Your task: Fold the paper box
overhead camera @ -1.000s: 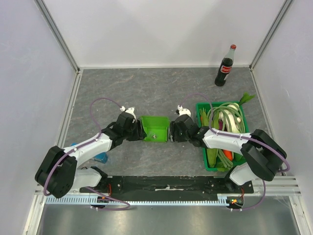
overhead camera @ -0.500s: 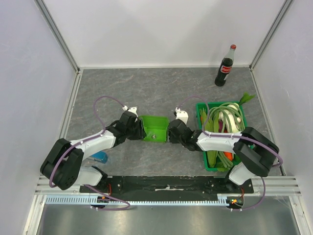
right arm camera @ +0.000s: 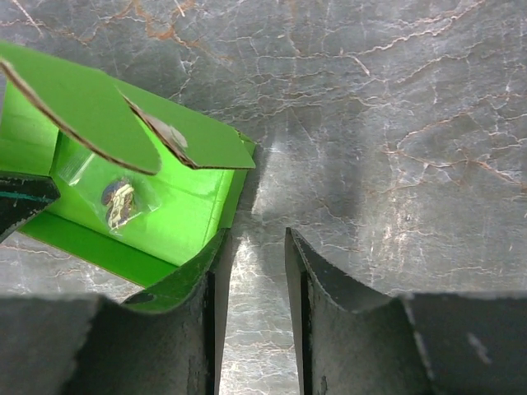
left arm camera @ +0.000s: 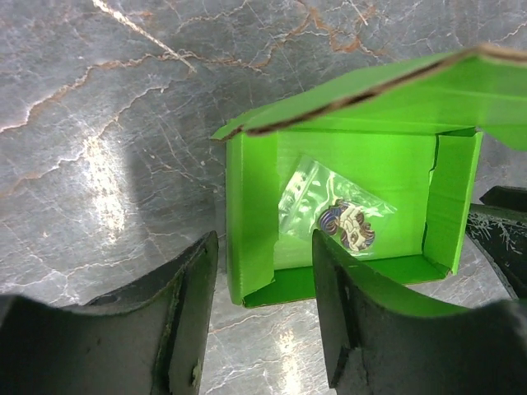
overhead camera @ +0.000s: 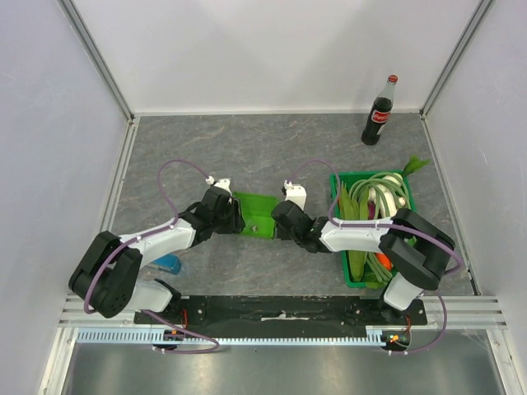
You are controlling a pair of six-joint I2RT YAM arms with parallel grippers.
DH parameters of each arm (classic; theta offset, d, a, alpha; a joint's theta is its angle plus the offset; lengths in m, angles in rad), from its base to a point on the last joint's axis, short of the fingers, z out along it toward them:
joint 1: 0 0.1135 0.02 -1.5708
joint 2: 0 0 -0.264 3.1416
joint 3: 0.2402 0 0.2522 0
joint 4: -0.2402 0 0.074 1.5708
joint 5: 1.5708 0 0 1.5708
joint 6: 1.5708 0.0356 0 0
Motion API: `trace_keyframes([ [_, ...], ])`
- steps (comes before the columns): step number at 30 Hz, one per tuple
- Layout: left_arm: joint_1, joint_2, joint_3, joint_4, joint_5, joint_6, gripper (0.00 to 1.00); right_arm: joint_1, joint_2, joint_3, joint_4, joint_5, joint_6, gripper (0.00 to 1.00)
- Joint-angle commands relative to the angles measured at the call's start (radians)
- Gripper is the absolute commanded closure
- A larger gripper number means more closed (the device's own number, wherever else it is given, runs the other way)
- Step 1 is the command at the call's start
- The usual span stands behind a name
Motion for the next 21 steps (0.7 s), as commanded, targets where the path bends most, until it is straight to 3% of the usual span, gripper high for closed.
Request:
trace_keyframes([
  [1, 0.003, -0.046, 0.02, 0.034, -0.042, 0.04, 0.41, 0.011, 0.012, 0.045, 0.017, 0.04, -0.021, 0.6],
  [12, 0.005, -0.039, 0.034, 0.006, -0.129, 0.042, 0.53, 0.013, 0.018, 0.068, 0.014, 0.052, -0.034, 0.58],
  [17, 0.013, -0.062, 0.005, 0.027, -0.111, 0.019, 0.44, 0.014, 0.009, 0.065, 0.014, 0.029, -0.008, 0.55],
  [21, 0.046, -0.129, -0.046, 0.069, -0.054, -0.006, 0.42, 0.013, -0.028, 0.037, 0.036, 0.01, 0.041, 0.55],
])
